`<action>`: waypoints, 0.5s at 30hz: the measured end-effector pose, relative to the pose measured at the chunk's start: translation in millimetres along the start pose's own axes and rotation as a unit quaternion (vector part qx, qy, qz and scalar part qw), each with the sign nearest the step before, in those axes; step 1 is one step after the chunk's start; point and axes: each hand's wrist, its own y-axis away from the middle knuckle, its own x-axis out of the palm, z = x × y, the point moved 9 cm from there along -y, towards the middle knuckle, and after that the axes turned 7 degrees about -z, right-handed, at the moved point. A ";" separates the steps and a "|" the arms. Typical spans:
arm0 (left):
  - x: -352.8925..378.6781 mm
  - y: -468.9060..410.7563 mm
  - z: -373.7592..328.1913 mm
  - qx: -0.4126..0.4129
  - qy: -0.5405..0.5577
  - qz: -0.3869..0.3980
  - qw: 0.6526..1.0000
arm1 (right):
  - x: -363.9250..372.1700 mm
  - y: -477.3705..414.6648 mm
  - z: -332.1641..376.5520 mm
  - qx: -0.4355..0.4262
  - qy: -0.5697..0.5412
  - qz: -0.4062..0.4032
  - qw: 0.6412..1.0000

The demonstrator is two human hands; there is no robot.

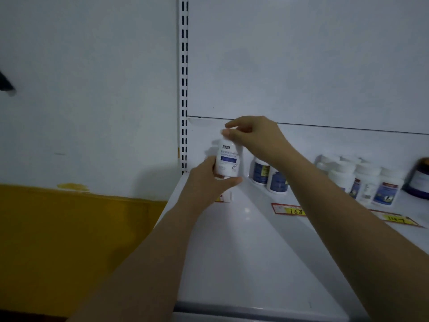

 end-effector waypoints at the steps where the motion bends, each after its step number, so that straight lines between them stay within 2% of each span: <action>1: 2.6 1.6 -0.8 0.003 -0.001 0.011 1.000 | 1.7 4.3 -7.1 0.013 -0.019 -0.005 1.000; 6: 7.2 6.1 -5.4 0.013 0.002 0.034 0.999 | 11.1 20.0 -37.6 0.071 -0.173 -0.008 0.982; 12: 5.8 6.6 -7.9 0.029 -0.016 0.029 0.999 | 10.0 21.5 -36.3 0.060 -0.170 -0.011 0.984; 15: 7.8 8.1 -5.5 0.037 -0.009 0.032 0.999 | 11.7 22.1 -40.3 0.083 -0.157 -0.030 0.984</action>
